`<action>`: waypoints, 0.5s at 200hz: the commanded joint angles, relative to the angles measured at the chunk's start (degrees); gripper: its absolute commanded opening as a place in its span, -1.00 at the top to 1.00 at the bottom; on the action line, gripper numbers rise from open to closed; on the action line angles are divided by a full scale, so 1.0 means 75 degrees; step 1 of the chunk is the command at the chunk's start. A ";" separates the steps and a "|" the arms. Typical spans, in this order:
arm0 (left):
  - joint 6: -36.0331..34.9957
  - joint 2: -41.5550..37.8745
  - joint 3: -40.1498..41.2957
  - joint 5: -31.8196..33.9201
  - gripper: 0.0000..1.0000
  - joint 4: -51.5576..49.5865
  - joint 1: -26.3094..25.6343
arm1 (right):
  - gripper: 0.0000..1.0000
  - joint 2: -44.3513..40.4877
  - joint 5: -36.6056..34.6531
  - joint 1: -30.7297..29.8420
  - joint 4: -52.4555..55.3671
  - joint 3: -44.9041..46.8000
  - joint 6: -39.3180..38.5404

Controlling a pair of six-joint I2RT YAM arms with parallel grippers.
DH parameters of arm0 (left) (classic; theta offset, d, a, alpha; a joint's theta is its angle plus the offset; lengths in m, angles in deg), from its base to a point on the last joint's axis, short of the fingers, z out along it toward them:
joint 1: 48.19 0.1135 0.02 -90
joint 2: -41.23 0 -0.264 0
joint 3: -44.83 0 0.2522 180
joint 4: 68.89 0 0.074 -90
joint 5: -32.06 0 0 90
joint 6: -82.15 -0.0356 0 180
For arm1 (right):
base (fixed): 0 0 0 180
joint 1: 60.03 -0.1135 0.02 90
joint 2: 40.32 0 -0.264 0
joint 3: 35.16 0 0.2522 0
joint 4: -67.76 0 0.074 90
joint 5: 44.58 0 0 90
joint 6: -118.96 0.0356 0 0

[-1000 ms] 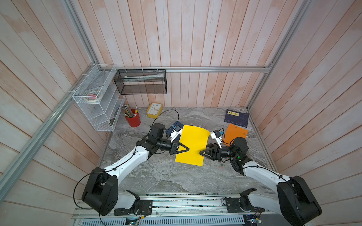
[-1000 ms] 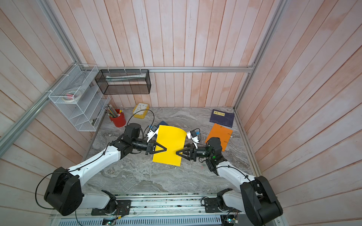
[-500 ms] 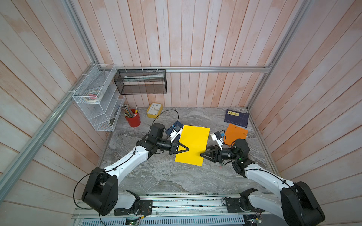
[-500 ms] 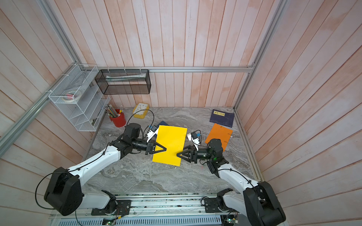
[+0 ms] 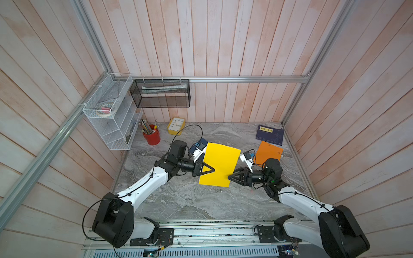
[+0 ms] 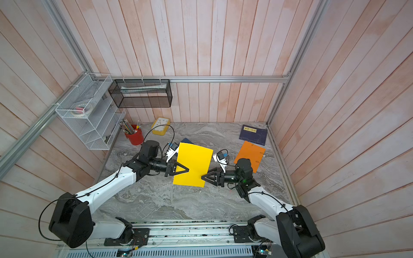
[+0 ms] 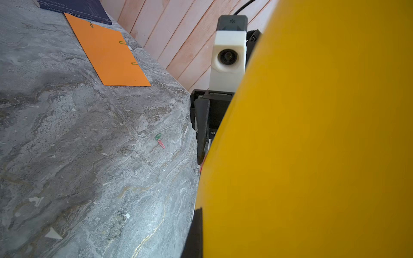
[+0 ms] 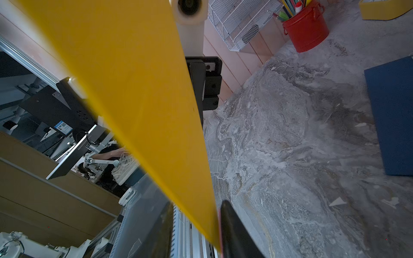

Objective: Unclip the paperclips from the documents
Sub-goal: Adjust the document.

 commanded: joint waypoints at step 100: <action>-0.0335 0.0093 0.0020 -0.0059 1.00 -0.0073 0.0038 | 0.92 -0.0198 -0.2660 0.0124 0.1823 0.0225 0.0905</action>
